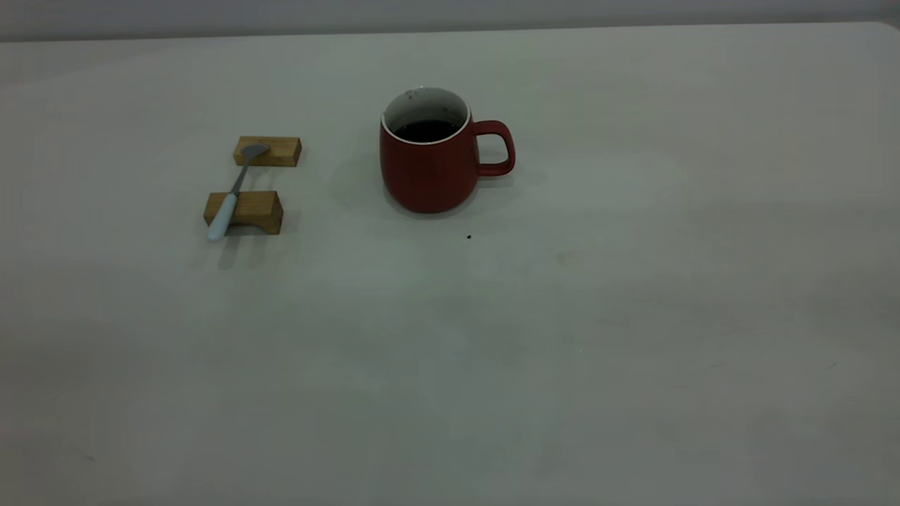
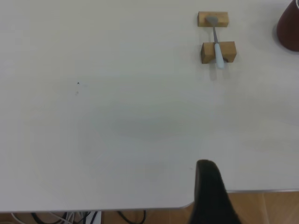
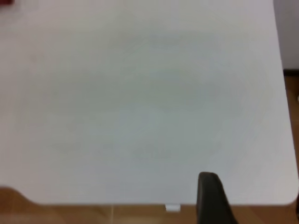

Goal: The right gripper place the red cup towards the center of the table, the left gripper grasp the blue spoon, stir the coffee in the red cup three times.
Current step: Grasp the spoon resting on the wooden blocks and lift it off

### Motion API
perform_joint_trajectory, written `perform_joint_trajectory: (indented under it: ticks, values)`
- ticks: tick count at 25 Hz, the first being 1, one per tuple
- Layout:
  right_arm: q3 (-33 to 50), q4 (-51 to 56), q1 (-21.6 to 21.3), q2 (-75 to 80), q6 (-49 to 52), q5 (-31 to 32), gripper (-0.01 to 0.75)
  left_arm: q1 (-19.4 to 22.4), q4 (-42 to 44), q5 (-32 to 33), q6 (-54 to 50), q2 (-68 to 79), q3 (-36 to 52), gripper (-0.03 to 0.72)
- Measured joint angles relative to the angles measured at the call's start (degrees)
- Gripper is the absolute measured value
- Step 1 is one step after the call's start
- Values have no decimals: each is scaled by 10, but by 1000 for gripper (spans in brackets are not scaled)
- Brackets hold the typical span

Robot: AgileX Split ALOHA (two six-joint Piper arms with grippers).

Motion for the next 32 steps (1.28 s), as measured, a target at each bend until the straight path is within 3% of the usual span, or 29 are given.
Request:
perform_joint_trajectory:
  ticks: [6, 32]
  values:
    - [0, 0, -2, -93, 0, 0, 460, 0, 0, 0, 0, 0, 0, 521]
    - [0, 9, -3, -97, 1, 0, 460, 0, 0, 0, 0, 0, 0, 519]
